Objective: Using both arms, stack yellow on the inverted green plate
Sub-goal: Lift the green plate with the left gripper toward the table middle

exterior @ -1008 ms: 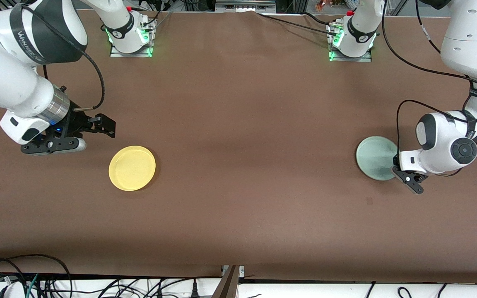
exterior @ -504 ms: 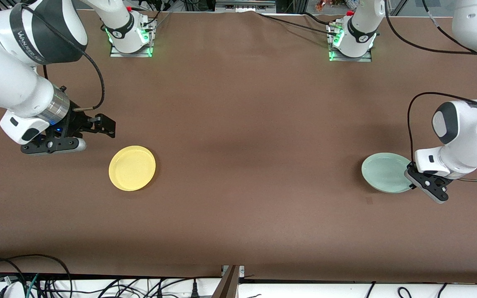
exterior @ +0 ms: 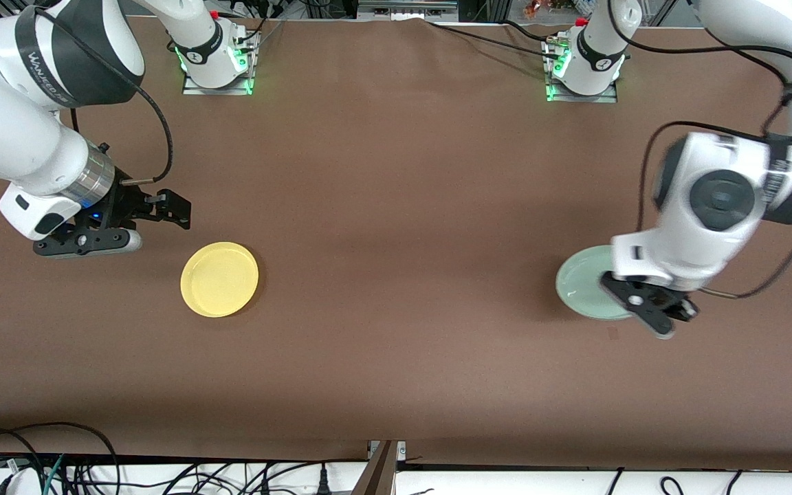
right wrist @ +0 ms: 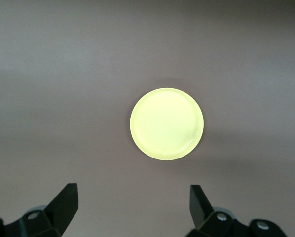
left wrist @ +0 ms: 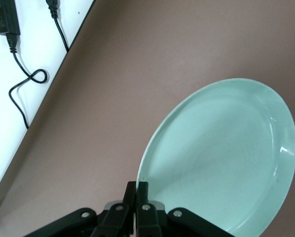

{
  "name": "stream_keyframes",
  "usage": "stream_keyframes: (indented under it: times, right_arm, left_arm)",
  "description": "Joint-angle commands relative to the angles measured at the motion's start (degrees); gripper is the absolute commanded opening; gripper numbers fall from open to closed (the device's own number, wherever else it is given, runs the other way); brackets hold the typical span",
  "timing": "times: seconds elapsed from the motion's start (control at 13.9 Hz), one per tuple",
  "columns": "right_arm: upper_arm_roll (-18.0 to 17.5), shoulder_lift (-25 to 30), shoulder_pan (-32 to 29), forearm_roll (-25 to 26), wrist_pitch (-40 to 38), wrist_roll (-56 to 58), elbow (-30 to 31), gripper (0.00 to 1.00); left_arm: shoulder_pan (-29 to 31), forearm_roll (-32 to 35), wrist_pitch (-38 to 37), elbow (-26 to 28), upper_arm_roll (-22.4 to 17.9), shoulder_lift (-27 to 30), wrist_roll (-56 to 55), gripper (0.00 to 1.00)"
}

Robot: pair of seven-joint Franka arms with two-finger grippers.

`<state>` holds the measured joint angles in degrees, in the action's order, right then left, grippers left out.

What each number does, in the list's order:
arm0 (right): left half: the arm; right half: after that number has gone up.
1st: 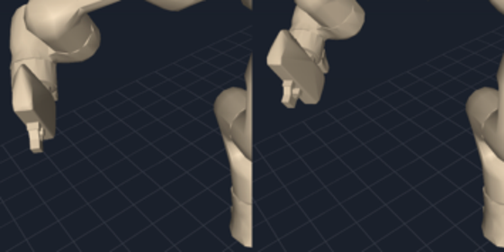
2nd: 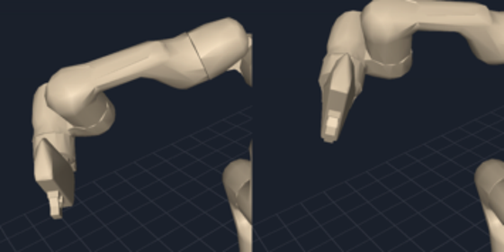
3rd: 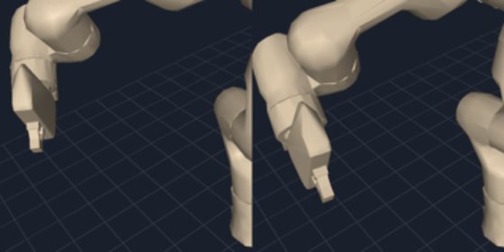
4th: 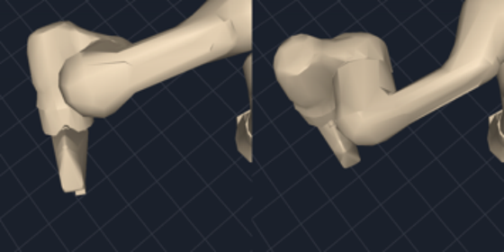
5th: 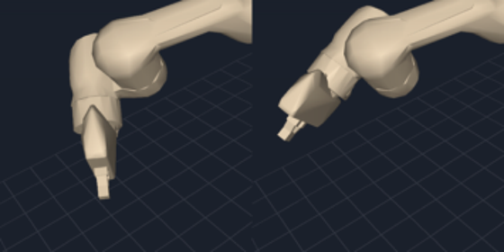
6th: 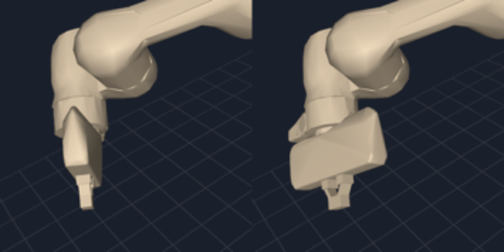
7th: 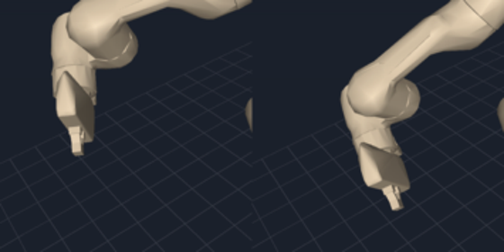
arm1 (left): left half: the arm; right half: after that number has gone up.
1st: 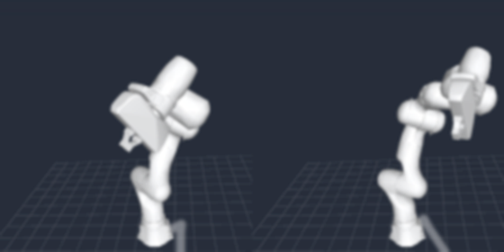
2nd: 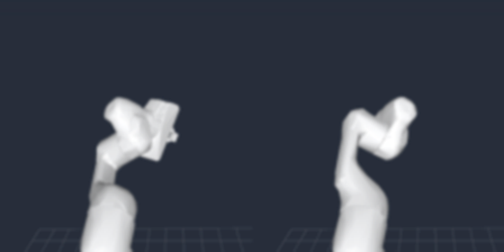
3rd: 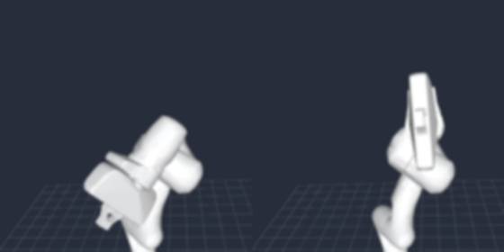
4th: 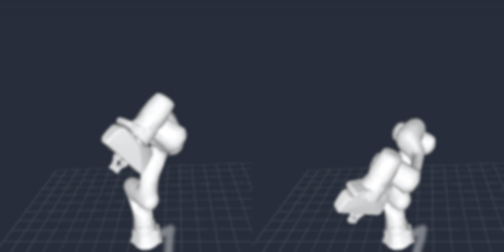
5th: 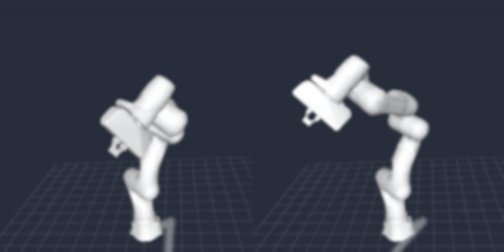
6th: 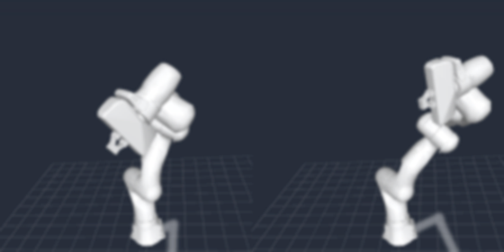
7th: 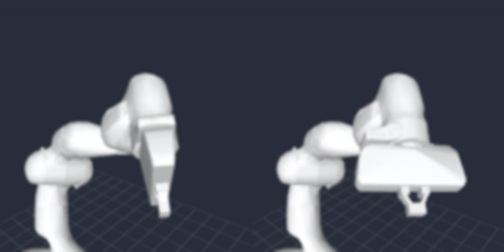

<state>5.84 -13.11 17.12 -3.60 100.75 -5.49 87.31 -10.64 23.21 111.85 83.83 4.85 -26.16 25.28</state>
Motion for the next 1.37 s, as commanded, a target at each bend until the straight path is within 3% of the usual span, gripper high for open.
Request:
stream_keyframes:
  times: [0.0, 0.43, 0.94, 1.3]
  right_arm:
    - [-0.39, -0.07, -0.51, 0.88, 0.06, 0.66, -0.21, 1.00]
    - [-0.39, -0.25, -1.04, 0.88, 0.06, 0.66, -0.21, 1.00]
    - [-0.39, -0.60, -1.04, 0.88, 0.06, 0.66, -0.21, 1.00]
    - [-0.39, -0.60, -1.13, 0.96, 0.06, 0.66, -0.21, 1.00]
  left_arm:
    - [-7.96, 7.96, -5.48, -2.79, -1.07, -2.22, -13.36, 0.00]
    - [-26.51, 22.31, -18.14, -2.88, -0.98, -7.32, -47.73, 0.00]
    - [-41.29, 22.49, -21.15, -3.32, -1.24, -15.13, -78.68, 0.00]
    - [-47.09, 24.59, -24.64, -3.32, -2.82, -17.96, -84.96, 0.00]
